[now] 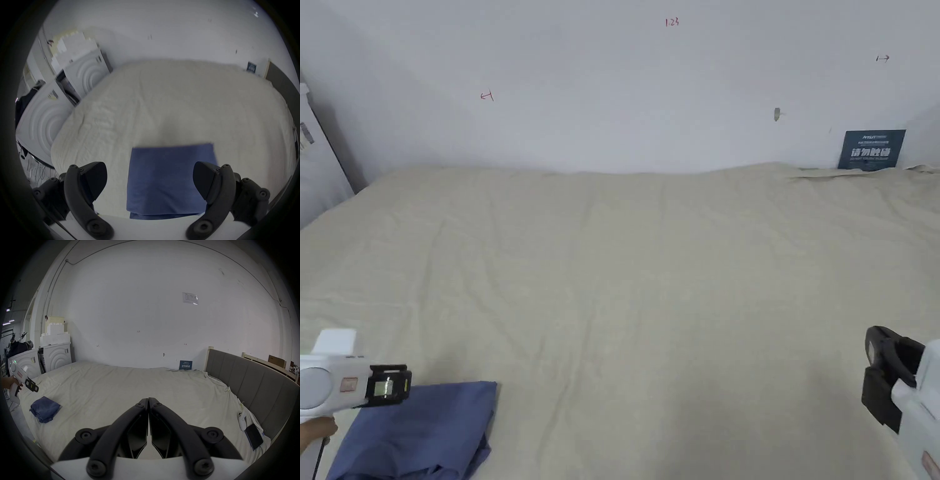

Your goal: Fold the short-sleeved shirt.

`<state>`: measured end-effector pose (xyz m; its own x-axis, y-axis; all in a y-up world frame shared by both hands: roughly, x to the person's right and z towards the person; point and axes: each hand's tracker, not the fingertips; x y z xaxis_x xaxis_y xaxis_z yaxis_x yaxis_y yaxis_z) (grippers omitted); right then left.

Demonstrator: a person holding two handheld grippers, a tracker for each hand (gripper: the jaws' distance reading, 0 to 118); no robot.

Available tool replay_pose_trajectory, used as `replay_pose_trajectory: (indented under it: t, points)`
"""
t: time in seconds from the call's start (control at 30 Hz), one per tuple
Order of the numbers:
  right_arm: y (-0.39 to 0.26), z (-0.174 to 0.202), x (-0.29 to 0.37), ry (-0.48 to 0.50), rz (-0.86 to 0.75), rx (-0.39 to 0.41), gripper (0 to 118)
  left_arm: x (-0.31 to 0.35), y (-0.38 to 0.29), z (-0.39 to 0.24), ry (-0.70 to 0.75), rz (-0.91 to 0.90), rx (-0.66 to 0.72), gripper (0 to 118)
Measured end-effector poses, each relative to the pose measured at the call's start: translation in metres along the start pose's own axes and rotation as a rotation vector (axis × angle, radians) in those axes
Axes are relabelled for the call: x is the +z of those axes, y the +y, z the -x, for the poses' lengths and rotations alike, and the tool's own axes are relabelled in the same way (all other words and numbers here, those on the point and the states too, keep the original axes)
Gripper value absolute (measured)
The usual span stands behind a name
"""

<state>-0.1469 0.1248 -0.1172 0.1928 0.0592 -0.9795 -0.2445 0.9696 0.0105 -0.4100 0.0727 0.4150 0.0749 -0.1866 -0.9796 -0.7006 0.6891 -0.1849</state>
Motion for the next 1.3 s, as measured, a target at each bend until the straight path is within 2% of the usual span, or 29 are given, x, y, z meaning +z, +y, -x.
replay_pose_trajectory:
  t: [0.13,0.27,0.43,0.63,1.0,1.03,1.1,1.23,1.3]
  points:
    - [0.008,-0.008,0.003,-0.006,-0.019,-0.003,1,0.045,0.017,-0.011,-0.011,-0.226,0.017,111]
    - [0.02,-0.012,0.009,-0.013,-0.042,-0.006,1,0.087,0.024,-0.028,-0.025,-0.454,0.022,116]
    - [0.029,-0.02,0.011,-0.02,-0.082,-0.003,1,0.133,0.023,-0.059,-0.076,-0.716,0.082,118]
    - [0.032,-0.026,0.014,-0.032,-0.11,-0.005,1,0.158,0.013,-0.107,-0.104,-0.813,0.142,118]
    - [0.024,-0.031,0.02,-0.047,-0.129,-0.02,1,0.158,-0.024,-0.208,-0.15,-0.825,0.072,116]
    - [0.021,-0.031,0.02,-0.047,-0.133,-0.023,1,0.158,-0.028,-0.214,-0.153,-0.825,0.064,113]
    - [0.018,-0.032,0.021,-0.053,-0.135,-0.027,1,0.159,-0.037,-0.225,-0.189,-0.837,0.05,98]
    - [0.012,-0.032,0.022,-0.058,-0.14,-0.034,1,0.163,-0.046,-0.242,-0.239,-0.868,0.042,45]
    - [0.011,-0.03,0.024,-0.059,-0.142,-0.034,1,0.163,-0.049,-0.25,-0.236,-0.883,0.034,36]
